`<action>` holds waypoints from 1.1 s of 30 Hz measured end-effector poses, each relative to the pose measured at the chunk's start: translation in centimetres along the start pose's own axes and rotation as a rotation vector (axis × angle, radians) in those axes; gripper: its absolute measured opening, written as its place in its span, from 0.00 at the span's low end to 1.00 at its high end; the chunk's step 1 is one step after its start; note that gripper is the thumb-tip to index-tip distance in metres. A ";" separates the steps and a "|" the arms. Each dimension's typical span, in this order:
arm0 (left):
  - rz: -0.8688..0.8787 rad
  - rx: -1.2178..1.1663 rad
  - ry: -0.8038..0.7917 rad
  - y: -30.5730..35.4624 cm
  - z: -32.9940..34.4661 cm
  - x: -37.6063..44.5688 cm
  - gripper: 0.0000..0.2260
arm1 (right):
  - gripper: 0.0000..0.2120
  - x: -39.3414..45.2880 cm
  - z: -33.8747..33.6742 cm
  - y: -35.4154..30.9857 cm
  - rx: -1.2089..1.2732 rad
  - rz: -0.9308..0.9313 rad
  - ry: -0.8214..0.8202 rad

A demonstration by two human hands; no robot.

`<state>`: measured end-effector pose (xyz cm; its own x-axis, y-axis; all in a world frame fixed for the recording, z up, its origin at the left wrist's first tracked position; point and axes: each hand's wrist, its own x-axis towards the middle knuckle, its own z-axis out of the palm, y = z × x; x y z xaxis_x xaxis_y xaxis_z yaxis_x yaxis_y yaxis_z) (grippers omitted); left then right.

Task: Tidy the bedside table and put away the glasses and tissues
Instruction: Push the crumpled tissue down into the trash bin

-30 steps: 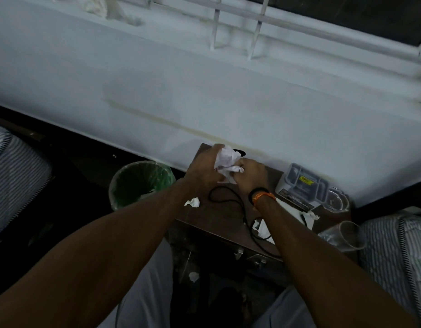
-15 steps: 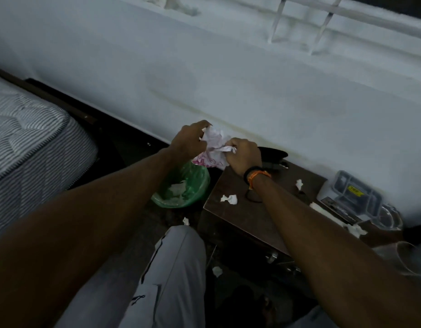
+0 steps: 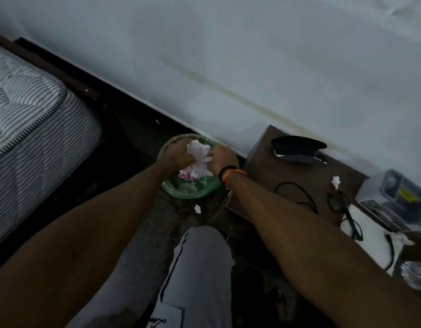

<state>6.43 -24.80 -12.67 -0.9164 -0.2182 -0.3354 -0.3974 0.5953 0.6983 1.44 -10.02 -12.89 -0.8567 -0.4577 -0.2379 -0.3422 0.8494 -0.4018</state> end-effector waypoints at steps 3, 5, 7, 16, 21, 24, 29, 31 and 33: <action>0.011 -0.030 0.008 -0.4 0.5 0.4 0.22 | 0.13 0.7 1.3 -0.1 -0.015 -0.003 -0.032; -0.009 -0.036 0.053 -0.4 0.3 0.5 0.22 | 0.14 0.9 1.3 -0.1 -0.017 -0.001 -0.045; -0.016 -0.018 0.031 -0.4 0.2 0.7 0.23 | 0.19 0.8 1.1 0.0 0.000 0.007 -0.085; 0.100 0.137 0.006 4.6 0.8 -1.4 0.15 | 0.13 -2.4 -4.4 2.7 0.048 -0.053 0.095; 0.306 0.228 -0.090 8.9 3.7 -3.5 0.12 | 0.12 -5.8 -7.7 6.8 0.026 0.025 0.228; 0.367 0.258 -0.198 10.8 5.9 -4.4 0.14 | 0.08 -8.3 -9.1 9.6 0.037 0.081 0.284; 0.378 0.434 -0.310 12.9 9.6 -5.9 0.18 | 0.09 -12.9 -10.6 13.9 0.044 0.195 0.309; 0.372 0.451 -0.261 13.0 10.8 -6.4 0.19 | 0.09 -14.4 -10.8 15.3 0.048 0.233 0.319; 0.383 0.468 -0.191 13.1 11.8 -6.9 0.21 | 0.08 -15.8 -10.9 16.4 0.056 0.271 0.336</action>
<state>8.11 -6.33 -8.65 -0.9476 0.1934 -0.2542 0.0592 0.8884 0.4552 5.11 14.02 -6.14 -0.9938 -0.1017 -0.0439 -0.0745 0.9072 -0.4140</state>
